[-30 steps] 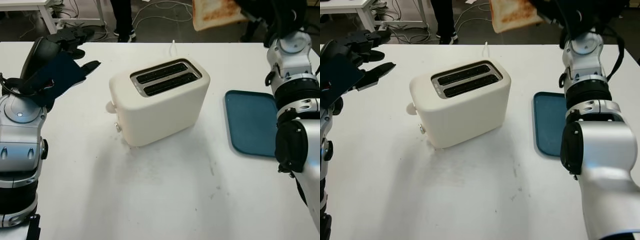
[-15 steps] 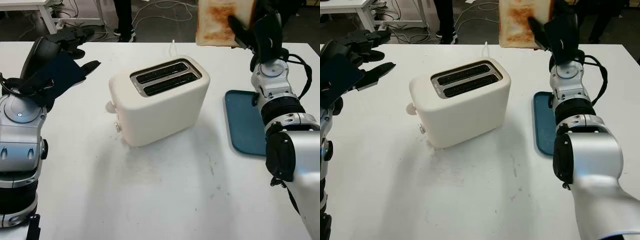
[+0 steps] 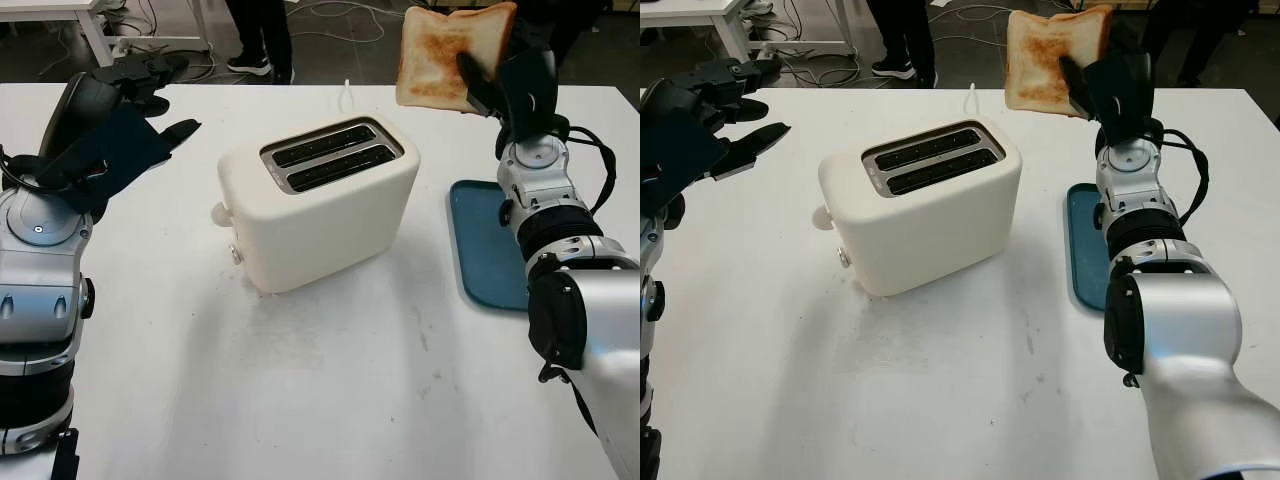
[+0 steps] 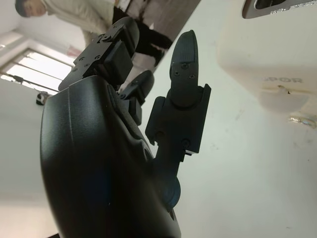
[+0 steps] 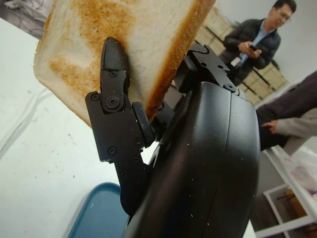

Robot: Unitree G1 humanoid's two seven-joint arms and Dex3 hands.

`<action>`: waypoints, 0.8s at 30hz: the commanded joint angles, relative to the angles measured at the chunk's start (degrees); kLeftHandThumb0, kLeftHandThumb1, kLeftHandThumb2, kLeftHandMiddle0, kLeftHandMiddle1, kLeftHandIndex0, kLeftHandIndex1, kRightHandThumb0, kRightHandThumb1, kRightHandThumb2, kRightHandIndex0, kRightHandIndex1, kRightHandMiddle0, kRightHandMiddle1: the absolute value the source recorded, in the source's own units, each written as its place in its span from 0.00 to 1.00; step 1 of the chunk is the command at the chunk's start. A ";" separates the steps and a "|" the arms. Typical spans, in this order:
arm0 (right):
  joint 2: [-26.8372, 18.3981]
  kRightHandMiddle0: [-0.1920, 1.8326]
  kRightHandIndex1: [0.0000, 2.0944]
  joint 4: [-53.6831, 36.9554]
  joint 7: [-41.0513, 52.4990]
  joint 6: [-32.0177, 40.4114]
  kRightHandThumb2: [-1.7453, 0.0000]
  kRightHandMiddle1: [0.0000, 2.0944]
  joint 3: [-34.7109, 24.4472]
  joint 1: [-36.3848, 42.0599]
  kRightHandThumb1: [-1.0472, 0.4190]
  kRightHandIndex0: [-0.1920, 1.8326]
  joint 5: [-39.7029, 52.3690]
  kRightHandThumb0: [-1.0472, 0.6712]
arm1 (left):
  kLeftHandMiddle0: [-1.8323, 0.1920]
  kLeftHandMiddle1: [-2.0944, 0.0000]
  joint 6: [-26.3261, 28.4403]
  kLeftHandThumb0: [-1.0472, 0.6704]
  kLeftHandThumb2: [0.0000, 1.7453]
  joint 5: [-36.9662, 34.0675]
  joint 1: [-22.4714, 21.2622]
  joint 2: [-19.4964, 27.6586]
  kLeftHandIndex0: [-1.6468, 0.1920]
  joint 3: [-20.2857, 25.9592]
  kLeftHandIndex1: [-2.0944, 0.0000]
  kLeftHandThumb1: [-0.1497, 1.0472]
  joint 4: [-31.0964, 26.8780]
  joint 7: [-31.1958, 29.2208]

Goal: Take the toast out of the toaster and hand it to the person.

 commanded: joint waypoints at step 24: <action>1.22 0.31 0.83 0.12 0.71 3.02 0.74 0.83 -1.12 2.64 0.09 0.48 1.58 0.54 | 0.80 0.65 -0.69 0.38 0.19 0.45 0.08 0.14 0.62 -0.16 1.00 0.89 0.03 -0.22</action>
